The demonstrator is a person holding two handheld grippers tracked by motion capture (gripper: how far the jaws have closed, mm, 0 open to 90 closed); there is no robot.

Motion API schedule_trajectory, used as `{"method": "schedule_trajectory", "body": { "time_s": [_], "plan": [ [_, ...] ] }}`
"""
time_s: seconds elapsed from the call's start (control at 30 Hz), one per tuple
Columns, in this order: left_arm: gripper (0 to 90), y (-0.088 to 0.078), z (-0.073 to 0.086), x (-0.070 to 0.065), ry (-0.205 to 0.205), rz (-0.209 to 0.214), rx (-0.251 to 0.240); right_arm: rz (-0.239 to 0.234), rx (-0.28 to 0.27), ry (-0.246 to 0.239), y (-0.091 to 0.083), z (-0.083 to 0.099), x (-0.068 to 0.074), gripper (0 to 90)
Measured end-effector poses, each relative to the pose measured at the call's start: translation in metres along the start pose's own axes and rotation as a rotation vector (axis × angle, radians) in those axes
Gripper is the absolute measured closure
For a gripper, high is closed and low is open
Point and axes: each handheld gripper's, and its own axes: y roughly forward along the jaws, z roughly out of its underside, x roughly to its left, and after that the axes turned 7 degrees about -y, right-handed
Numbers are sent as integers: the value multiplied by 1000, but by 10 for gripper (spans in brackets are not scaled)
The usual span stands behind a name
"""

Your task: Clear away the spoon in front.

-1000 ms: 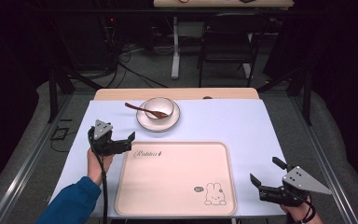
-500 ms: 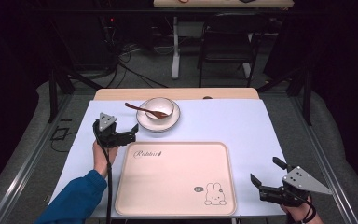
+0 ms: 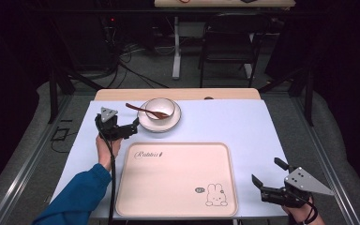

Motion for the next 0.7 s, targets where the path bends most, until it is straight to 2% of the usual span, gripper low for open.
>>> {"method": "schedule_trajectory", "body": {
  "time_s": [0.17, 0.57, 0.7],
  "plan": [
    [5, 8, -4, 2, -33, 6, 3, -1, -1, 0, 0, 0, 0, 60],
    [0, 31, -8, 4, -68, 2, 17, 0, -3, 1, 0, 0, 0, 60],
    [30, 36, -11, 5, -82, 8, 14, -2, -4, 0, 0, 0, 0, 60]
  ]
}}
